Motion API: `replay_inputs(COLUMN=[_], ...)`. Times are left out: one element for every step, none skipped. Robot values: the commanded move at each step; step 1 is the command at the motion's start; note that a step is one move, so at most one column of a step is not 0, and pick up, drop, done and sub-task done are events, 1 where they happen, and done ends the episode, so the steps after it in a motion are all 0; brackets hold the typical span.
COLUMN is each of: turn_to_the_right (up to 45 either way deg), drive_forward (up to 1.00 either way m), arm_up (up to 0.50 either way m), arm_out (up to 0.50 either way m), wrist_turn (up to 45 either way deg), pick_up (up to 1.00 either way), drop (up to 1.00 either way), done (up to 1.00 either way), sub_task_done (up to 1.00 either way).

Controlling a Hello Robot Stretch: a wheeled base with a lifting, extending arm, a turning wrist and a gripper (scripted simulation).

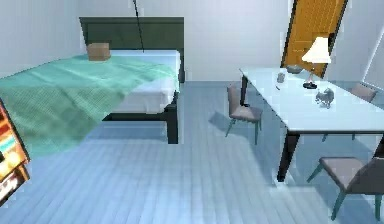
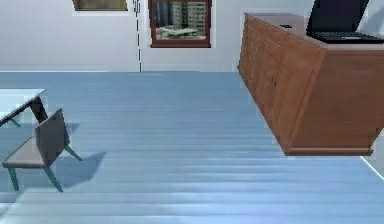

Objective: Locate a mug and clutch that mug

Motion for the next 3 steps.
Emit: replay_inputs(turn_to_the_right=[45.0, 36.0, 0.0], drive_forward=[0.0, 0.0, 1.0], arm_up=[0.0, 0.0, 0.0], arm_out=[0.0, 0.0, 0.0], wrist_turn=[0.0, 0.0, 0.0], pick_up=[0.0, 0.0, 0.0], drop=[0.0, 0.0, 0.0], done=[0.0, 0.0, 0.0], sub_task_done=[0.0, 0.0, 0.0])
